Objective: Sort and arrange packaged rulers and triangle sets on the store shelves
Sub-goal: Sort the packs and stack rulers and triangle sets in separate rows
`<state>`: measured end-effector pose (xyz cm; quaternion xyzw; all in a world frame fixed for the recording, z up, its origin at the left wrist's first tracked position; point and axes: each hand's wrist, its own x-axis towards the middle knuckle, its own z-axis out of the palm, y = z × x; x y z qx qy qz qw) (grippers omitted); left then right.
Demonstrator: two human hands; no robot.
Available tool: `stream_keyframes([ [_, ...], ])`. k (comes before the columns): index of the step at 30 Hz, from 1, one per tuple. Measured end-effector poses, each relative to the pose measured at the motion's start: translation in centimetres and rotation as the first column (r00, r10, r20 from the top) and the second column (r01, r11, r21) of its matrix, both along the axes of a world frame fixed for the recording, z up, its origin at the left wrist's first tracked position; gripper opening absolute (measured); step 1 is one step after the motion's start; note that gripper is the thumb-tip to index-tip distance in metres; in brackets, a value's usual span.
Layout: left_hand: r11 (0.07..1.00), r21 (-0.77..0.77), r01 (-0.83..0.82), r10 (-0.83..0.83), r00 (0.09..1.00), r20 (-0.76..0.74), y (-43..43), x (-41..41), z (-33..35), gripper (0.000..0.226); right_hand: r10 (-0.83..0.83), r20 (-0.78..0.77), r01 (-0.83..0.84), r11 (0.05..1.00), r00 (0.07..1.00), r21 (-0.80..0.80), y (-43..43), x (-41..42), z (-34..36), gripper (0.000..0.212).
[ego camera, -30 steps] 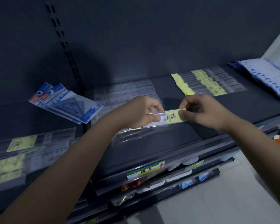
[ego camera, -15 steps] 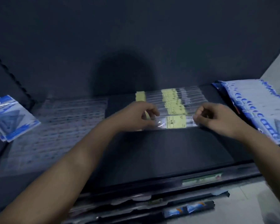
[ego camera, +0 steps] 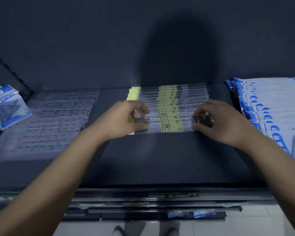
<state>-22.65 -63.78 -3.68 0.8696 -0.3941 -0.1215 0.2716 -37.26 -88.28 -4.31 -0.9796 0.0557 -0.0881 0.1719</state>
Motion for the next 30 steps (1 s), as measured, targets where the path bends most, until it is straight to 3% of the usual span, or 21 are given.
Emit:
stream_keyframes([
  [9, 0.997, 0.007, -0.082, 0.079, 0.980, 0.185, 7.1, -0.4, 1.8, 0.027, 0.113, 0.011, -0.111, 0.988, 0.994, -0.106, 7.6, 2.3, 2.9, 0.036],
  [13, 0.964, 0.166, -0.207, 0.120, 0.898, 0.423, 15.1, 0.1, 2.9, 0.031, 0.167, 0.010, -0.160, 0.957, 0.986, -0.240, 14.9, 4.8, 3.7, 0.039],
  [17, 0.913, 0.222, -0.343, 0.170, 0.813, 0.557, 25.5, 1.0, 3.7, 0.040, 0.197, 0.024, -0.178, 0.925, 0.980, -0.335, 24.2, 7.9, 3.9, 0.043],
  [24, 0.814, 0.296, -0.500, 0.245, 0.757, 0.605, 43.4, 3.9, 3.4, 0.043, 0.202, 0.028, -0.185, 0.935, 0.979, -0.302, 40.7, 13.3, 3.4, 0.047],
  [30, 0.769, 0.384, -0.511, 0.288, 0.813, 0.506, 51.9, 7.9, 2.1, 0.044, 0.250, -0.016, -0.242, 0.918, 0.968, -0.315, 49.6, 17.7, 2.3, 0.050],
])
